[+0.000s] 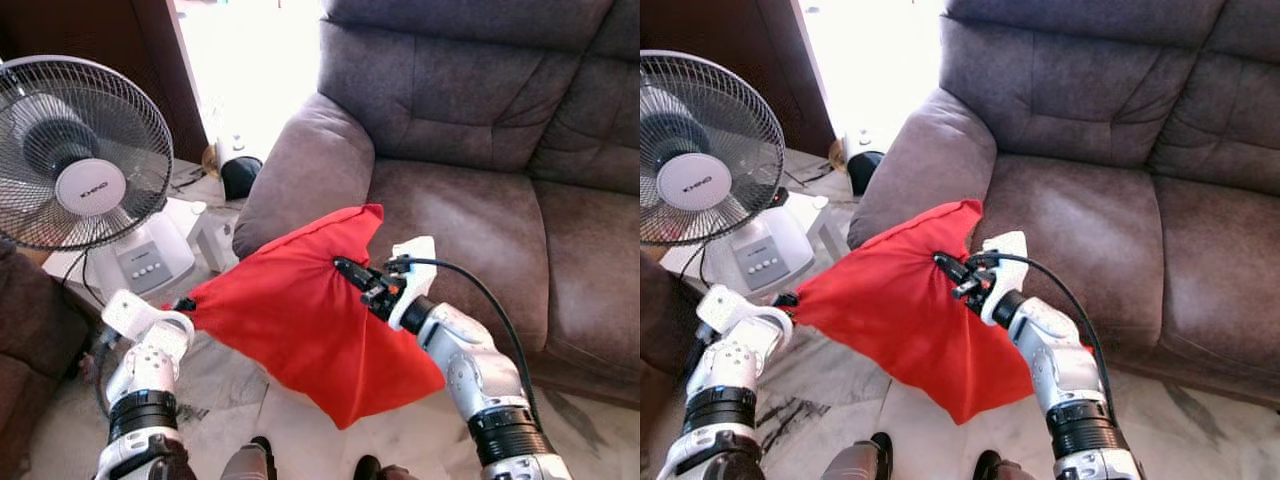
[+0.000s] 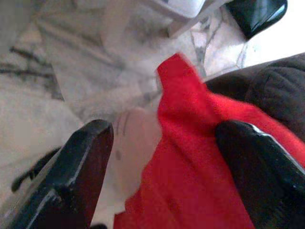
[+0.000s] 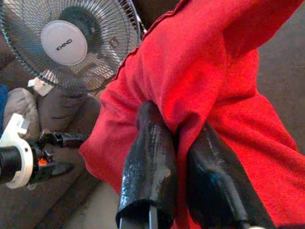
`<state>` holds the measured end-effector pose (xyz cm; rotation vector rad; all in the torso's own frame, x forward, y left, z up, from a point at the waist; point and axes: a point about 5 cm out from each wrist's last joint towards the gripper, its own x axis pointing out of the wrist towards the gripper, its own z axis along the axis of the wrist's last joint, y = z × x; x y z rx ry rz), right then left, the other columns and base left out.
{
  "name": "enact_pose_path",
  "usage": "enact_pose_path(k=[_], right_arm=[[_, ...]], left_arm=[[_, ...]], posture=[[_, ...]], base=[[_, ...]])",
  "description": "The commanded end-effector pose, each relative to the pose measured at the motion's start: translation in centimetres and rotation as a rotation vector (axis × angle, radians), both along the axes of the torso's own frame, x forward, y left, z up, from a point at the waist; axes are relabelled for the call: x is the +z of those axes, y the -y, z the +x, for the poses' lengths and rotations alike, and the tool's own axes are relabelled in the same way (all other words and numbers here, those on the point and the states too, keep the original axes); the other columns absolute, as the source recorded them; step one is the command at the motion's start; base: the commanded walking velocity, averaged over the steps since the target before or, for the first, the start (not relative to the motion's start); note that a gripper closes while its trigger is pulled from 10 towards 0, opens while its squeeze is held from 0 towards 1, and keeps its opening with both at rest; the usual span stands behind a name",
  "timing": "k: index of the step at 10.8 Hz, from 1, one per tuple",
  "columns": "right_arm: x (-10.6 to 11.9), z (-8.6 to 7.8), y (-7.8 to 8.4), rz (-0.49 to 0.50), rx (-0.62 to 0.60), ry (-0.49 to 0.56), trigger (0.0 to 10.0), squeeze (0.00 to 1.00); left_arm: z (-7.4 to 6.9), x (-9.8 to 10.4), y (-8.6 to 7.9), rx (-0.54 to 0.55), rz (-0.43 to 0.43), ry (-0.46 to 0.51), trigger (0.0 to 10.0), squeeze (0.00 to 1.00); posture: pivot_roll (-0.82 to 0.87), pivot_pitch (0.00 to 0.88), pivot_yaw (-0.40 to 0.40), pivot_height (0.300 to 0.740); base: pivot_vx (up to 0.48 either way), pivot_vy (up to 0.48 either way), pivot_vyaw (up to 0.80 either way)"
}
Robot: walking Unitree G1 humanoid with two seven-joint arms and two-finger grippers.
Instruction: Move the pillow to the sofa from floor
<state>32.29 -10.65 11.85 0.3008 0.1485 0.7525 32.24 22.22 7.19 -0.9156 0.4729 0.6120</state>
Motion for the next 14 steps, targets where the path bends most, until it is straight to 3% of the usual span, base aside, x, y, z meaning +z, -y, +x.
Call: enact_pose_path(k=[1,2,3,6,8,9,10,14], right_arm=[[3.0,0.6,-0.3,0.054,0.007,0.135,10.0,0.00],[2.9,0.6,-0.4,0.055,0.009,0.135,10.0,0.00],[3.0,0.7,-0.4,0.056,0.009,0.136,10.0,0.00],[3.3,0.6,-0.4,0.058,0.009,0.143,10.0,0.00],[3.2,0.6,-0.3,0.055,0.007,0.143,10.0,0.00],[3.3,0.7,-0.2,0.056,0.004,0.144,10.0,0.00],[3.4,0.7,-0.2,0.056,0.003,0.147,10.0,0.00],[3.8,0.9,0.0,0.055,0.003,0.158,10.0,0.00]], left_arm=[[-0.4,-1.3,0.1,-0.007,-0.033,-0.025,10.0,0.00],[0.0,-1.4,0.6,-0.077,-0.016,0.007,10.0,0.00],[0.5,-1.3,1.3,-0.211,0.072,0.064,10.0,0.00],[0.6,-2.2,2.0,-0.301,0.118,0.092,10.0,0.00],[0.3,-3.3,2.1,-0.320,0.101,0.059,10.0,0.00],[0.3,-3.4,2.4,-0.294,0.048,0.071,4.5,0.00],[0.4,-3.4,2.5,-0.278,0.006,0.090,0.0,0.00],[0.7,-3.3,2.7,-0.244,-0.064,0.129,0.0,0.00]], posture=[[0.18,0.186,0.015,0.740],[0.18,0.186,0.015,0.740],[0.18,0.188,0.014,0.740],[0.17,0.191,0.016,0.740],[0.17,0.194,0.017,0.740],[0.17,0.194,0.017,0.740],[0.17,0.196,0.015,0.740],[0.17,0.199,0.014,0.740]], base=[[0.000,0.000,0.00],[0.000,0.000,0.00],[0.000,0.000,0.00],[0.000,0.000,0.00],[0.000,0.000,0.00],[0.000,0.000,0.00],[0.000,0.000,0.00],[0.000,0.000,0.00]])
